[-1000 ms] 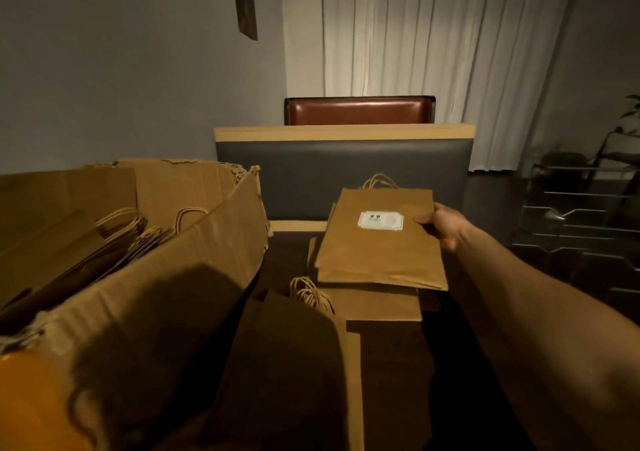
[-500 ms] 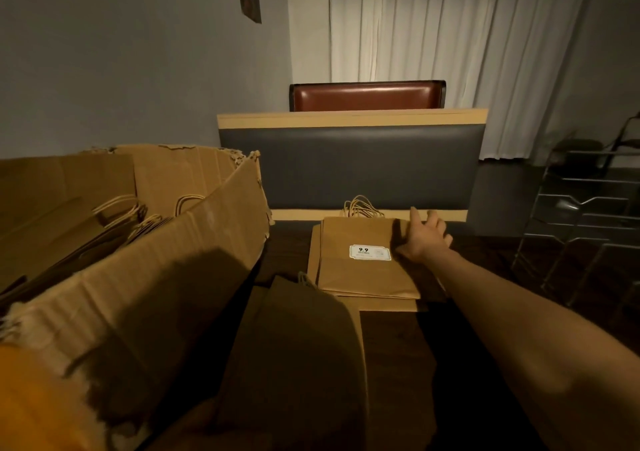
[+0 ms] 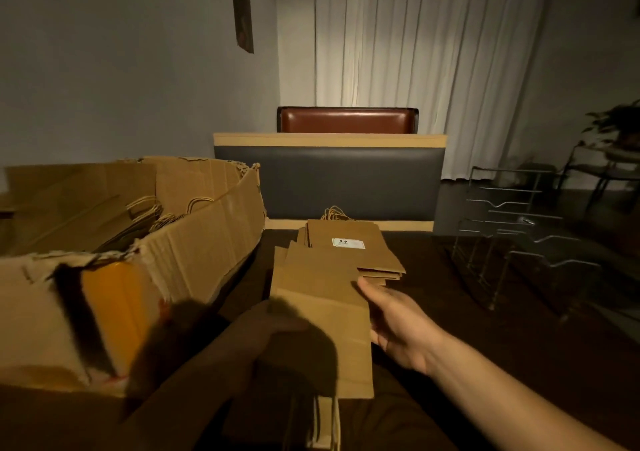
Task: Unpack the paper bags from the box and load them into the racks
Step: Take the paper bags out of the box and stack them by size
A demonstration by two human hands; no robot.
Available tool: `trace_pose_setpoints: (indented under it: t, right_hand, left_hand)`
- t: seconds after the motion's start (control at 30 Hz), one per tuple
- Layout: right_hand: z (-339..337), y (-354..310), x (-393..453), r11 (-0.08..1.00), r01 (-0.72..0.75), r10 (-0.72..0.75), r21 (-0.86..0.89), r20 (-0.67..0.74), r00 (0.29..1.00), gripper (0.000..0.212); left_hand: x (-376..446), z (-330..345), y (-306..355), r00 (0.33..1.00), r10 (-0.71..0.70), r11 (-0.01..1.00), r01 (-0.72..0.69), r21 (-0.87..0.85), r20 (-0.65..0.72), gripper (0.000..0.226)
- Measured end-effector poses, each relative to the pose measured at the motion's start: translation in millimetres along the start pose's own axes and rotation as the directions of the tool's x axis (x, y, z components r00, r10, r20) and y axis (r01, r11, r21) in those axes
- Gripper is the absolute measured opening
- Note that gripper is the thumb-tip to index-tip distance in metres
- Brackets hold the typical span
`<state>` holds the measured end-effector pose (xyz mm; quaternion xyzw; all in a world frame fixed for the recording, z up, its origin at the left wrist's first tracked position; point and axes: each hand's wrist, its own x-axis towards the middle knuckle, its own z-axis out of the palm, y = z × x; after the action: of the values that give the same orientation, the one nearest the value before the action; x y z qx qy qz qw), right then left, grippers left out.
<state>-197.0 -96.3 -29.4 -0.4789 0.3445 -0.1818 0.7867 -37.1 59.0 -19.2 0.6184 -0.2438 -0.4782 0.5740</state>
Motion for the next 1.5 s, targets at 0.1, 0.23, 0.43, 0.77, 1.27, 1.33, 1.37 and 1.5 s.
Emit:
trace_pose_setpoints:
  t: [0.1,0.23,0.43,0.77,1.27,1.33,1.37,1.5]
  right_hand:
    - [9.5,1.5,-21.8,0.991,0.126,-0.128,-0.038,-0.029,0.991,0.034]
    - [18.6,1.6,-38.5,0.974,0.219,-0.224,-0.058,-0.113,0.968,0.048]
    - [20.8,4.3,-51.0,0.954,0.296,-0.298,-0.041,-0.152,0.942,0.033]
    - [-30.3,-27.9,-67.9,0.942,0.283,-0.316,-0.181,-0.192,0.929,0.02]
    - [-31.3,-53.5,-95.6,0.965,0.213,-0.204,0.153,-0.069,0.976,0.032]
    - [-31.7,-60.3,-97.2,0.952,0.243,-0.232,0.186,-0.079,0.969,0.034]
    - [-31.6,-62.8,-97.9,0.945,0.259,-0.249,0.201,-0.078,0.965,0.034]
    - [-25.0,-60.4,-99.1,0.954,0.194,-0.2,0.228,0.001,0.98,0.032]
  left_hand:
    - [-13.2,7.2,-3.5,0.997,0.016,1.0,-0.016,-0.004,0.075,0.049]
    - [-27.8,19.0,-1.1,0.989,0.027,1.0,-0.028,0.006,0.142,0.039]
    - [-38.2,22.8,-7.2,0.992,0.112,0.987,-0.117,0.107,0.055,0.053]
    - [-32.6,-4.6,-15.2,0.984,0.153,0.977,-0.164,-0.138,-0.086,0.027]
    - [-23.0,18.6,23.2,0.886,0.455,0.868,-0.463,-0.18,-0.085,0.032]
    - [-29.2,24.8,41.6,0.828,0.545,0.815,-0.56,-0.148,-0.133,0.022]
    - [-31.5,26.8,49.6,0.793,0.602,0.786,-0.609,-0.11,-0.093,0.02]
    - [-36.9,29.9,49.4,0.672,0.74,0.667,-0.739,0.099,0.035,0.022]
